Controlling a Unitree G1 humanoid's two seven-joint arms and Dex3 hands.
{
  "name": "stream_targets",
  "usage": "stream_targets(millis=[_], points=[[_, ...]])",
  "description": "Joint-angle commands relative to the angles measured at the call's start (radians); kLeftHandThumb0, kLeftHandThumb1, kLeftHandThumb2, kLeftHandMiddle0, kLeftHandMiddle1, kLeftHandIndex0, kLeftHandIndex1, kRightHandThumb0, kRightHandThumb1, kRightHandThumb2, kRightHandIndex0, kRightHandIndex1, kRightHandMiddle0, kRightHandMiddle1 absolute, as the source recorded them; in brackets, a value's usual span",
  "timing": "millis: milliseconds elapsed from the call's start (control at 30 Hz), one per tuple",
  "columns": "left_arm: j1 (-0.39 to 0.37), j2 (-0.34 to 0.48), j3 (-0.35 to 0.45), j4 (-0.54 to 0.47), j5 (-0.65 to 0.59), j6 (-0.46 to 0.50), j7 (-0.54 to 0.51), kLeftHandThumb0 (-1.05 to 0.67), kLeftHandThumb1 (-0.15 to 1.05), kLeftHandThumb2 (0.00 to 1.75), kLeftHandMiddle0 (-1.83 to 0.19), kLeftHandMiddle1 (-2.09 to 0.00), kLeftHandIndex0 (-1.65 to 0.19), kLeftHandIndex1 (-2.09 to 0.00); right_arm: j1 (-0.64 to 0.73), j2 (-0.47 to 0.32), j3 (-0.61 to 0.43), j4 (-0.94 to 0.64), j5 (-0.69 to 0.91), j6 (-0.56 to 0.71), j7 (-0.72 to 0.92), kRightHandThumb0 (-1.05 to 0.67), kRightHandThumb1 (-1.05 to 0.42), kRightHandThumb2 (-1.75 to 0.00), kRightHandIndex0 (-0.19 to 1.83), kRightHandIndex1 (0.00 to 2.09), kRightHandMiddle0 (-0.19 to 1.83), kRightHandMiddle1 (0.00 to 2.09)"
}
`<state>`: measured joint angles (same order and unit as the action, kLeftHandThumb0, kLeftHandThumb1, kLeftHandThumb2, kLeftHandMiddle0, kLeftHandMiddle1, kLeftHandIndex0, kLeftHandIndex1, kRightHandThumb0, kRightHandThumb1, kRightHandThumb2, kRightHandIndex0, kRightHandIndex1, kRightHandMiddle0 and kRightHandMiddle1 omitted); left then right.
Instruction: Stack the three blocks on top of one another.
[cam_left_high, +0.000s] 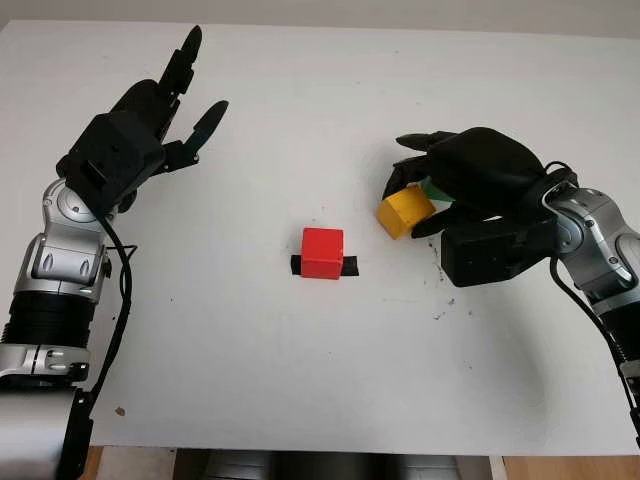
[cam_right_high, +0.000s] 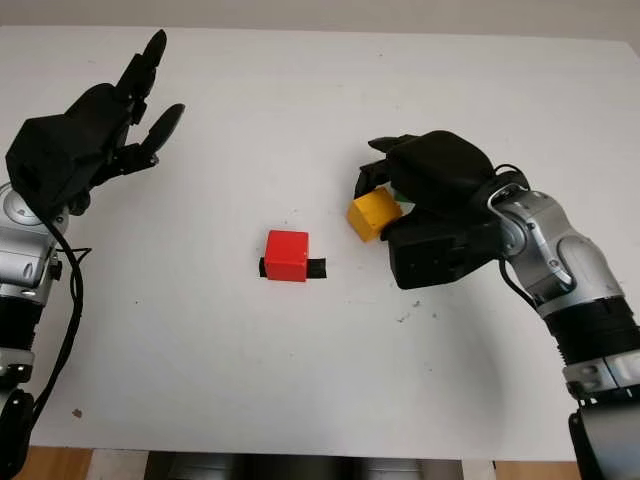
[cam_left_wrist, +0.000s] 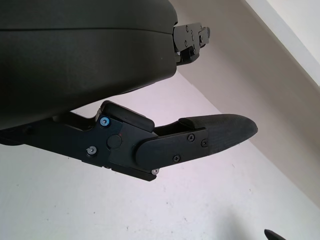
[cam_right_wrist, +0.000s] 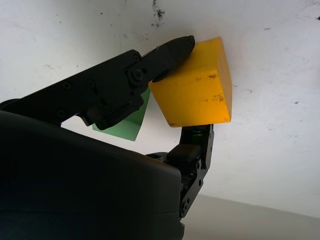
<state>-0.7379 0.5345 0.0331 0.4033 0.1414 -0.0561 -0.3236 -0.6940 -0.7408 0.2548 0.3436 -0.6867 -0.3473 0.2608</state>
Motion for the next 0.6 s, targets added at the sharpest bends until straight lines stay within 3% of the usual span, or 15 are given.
stream_targets(millis=[0, 233, 300, 567], points=[[0.008, 0.006, -0.005, 0.002, 0.0, -0.001, -0.006, -0.76, 1.05, 0.62, 0.19, 0.0, 0.18, -0.05, -0.013, -0.018, -0.021, -0.004, 0.012, -0.007, -0.009, -0.32, -0.89, -0.05, 0.34, 0.06, 0.61, 1.02], [0.007, 0.011, -0.011, 0.018, 0.012, -0.017, -0.008, -0.79, 1.05, 0.62, 0.19, -0.03, 0.18, -0.05, 0.0, 0.014, -0.071, -0.02, 0.09, 0.043, 0.003, -0.31, -0.87, -0.05, 0.34, 0.06, 0.63, 1.02], [0.008, 0.013, -0.013, 0.025, 0.017, -0.023, -0.006, -0.81, 1.05, 0.62, 0.19, -0.04, 0.18, -0.05, 0.006, 0.037, -0.094, -0.04, 0.161, 0.083, 0.034, -0.32, -0.88, -0.05, 0.31, 0.05, 0.56, 1.17], [0.014, 0.005, -0.009, 0.026, 0.01, -0.029, 0.002, -0.82, 1.05, 0.61, 0.18, -0.05, 0.19, -0.01, 0.046, 0.131, -0.166, -0.314, 0.441, 0.454, 0.276, -0.31, -0.94, -0.06, 0.2, 0.02, 0.32, 1.48]])
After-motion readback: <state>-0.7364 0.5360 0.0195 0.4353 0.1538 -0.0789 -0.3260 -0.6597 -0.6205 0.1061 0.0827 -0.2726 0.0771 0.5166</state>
